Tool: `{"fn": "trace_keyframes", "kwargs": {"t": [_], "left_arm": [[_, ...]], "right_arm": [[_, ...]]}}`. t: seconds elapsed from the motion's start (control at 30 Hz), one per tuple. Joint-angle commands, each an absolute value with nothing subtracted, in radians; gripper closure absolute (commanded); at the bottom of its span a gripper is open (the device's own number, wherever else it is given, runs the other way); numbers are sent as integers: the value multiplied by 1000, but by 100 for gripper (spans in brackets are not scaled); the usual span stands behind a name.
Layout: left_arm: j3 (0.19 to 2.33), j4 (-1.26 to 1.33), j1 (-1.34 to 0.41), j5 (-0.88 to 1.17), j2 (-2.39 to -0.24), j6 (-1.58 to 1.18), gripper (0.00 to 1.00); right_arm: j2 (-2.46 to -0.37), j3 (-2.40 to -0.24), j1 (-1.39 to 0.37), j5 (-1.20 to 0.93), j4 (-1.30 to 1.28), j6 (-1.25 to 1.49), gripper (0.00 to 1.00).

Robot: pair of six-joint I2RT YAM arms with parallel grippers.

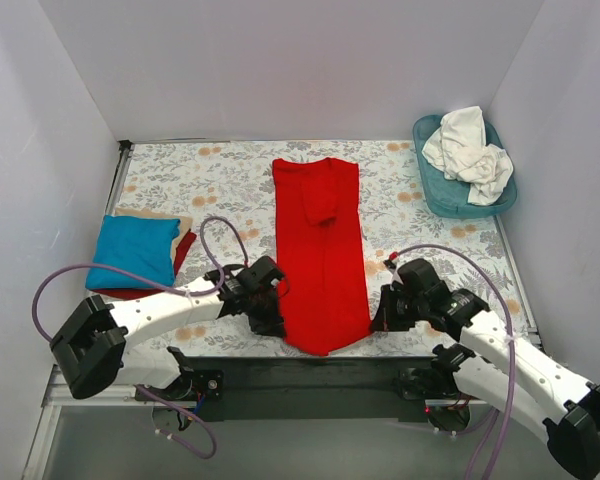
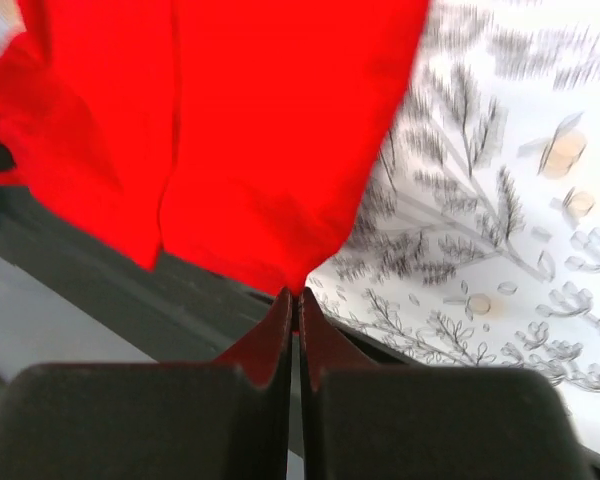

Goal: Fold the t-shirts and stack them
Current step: Fold the tshirt

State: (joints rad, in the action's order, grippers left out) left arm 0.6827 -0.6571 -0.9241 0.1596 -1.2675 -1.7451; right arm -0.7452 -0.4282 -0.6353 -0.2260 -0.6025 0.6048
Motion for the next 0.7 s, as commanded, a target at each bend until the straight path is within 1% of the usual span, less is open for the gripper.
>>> {"fn": "trace_keyframes", "kwargs": {"t": [0.0, 0.03, 0.1, 0.23, 0.33, 0.67], "left_arm": [[803, -680, -865, 94, -1307, -1681, 100], [813, -660, -850, 95, -1315, -1655, 100], [833, -631, -797, 112, -1338, -1629, 100], [931, -601, -712, 126, -1423, -1572, 100], [977, -572, -658, 141, -1491, -1562, 100], [1192, -534, -548, 133, -1724, -1563, 100]], "right_arm": [[-866, -578, -638, -126, -607, 494, 99], [-902, -639, -638, -92, -604, 480, 99], [-997, -690, -635, -57, -585, 463, 99], [-1188, -816, -627, -35, -519, 434, 99], [-1294, -867, -612, -32, -468, 431, 99], [-1535, -1049, -509, -40, -371, 420, 99]]}}
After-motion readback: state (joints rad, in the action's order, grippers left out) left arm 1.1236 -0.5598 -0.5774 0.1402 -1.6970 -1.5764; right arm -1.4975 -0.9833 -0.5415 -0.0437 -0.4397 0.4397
